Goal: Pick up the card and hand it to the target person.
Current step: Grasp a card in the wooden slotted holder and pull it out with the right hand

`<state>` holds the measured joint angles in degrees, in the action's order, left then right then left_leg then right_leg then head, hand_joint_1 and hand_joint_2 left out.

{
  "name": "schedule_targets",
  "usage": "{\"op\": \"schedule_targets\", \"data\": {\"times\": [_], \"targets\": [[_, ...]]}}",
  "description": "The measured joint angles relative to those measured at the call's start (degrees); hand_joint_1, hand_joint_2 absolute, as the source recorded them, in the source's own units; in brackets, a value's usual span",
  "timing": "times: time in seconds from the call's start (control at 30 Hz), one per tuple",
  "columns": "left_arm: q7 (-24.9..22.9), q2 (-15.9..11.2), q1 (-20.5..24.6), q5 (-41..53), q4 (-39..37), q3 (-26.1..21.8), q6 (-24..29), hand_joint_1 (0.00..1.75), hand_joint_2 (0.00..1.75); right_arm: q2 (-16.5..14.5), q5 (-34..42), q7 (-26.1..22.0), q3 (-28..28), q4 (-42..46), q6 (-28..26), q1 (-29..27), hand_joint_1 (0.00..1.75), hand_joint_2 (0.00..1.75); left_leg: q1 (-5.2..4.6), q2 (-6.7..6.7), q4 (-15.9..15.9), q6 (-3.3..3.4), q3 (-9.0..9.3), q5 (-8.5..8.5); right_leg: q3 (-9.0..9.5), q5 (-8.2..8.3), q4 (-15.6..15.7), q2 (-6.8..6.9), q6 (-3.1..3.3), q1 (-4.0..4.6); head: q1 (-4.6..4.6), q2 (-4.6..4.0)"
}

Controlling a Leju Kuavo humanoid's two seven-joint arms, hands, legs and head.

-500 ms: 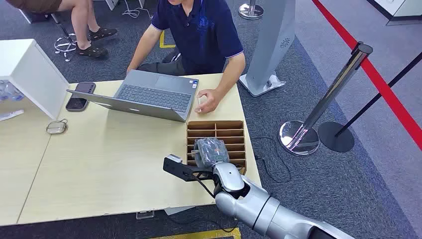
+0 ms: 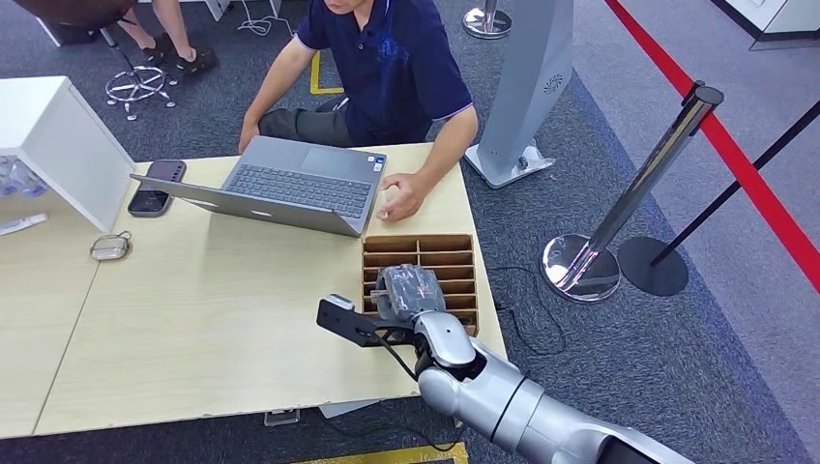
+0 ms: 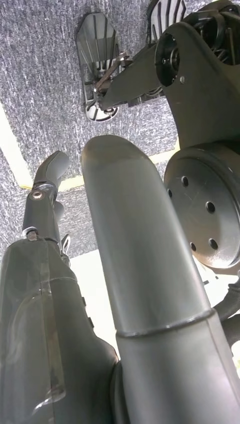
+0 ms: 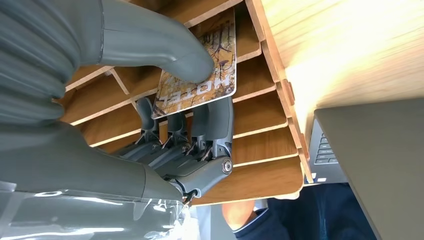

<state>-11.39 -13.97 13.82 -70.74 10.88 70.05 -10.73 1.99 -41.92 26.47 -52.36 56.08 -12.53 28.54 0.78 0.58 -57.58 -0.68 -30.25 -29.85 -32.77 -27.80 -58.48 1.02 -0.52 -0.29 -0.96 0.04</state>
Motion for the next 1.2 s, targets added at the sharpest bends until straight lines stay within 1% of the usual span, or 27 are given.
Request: {"op": "schedule_targets", "data": {"times": [0.17,0.4,0.83,1.2], "targets": [[0.1,0.0,0.0,-0.1,0.0,0.0,0.0,0.0,0.0,0.0,0.6,-0.1,0.0,0.0,-0.1,0.2,1.35,1.75,0.0,0.0,0.0,0.0,0.0,0.0,0.0,0.0,0.0,0.0,0.0,0.0,-0.01,0.0],[0.2,0.0,-0.1,-0.1,0.0,-0.1,0.0,0.0,0.0,-0.1,1.2,-0.5,-0.2,0.0,0.0,0.2,1.37,1.75,0.0,0.0,0.0,0.0,-0.01,0.0,0.0,0.0,0.0,0.0,0.0,0.0,0.0,0.0],[0.4,0.0,-0.4,-0.3,0.0,-1.0,0.0,0.0,0.0,-0.3,1.8,-1.0,-0.2,0.0,0.1,0.2,1.7,1.75,0.0,0.0,0.0,0.0,-0.02,0.0,-0.01,0.0,0.0,0.0,0.0,0.0,-0.01,0.0],[0.7,-0.1,-0.9,-0.5,0.0,-1.0,0.0,0.0,0.0,0.2,1.5,-1.4,-0.1,2.7,-0.7,0.3,1.68,1.75,0.0,0.0,0.0,0.0,-0.03,0.0,-0.03,0.0,0.0,0.0,0.0,0.0,0.01,0.0]]}}
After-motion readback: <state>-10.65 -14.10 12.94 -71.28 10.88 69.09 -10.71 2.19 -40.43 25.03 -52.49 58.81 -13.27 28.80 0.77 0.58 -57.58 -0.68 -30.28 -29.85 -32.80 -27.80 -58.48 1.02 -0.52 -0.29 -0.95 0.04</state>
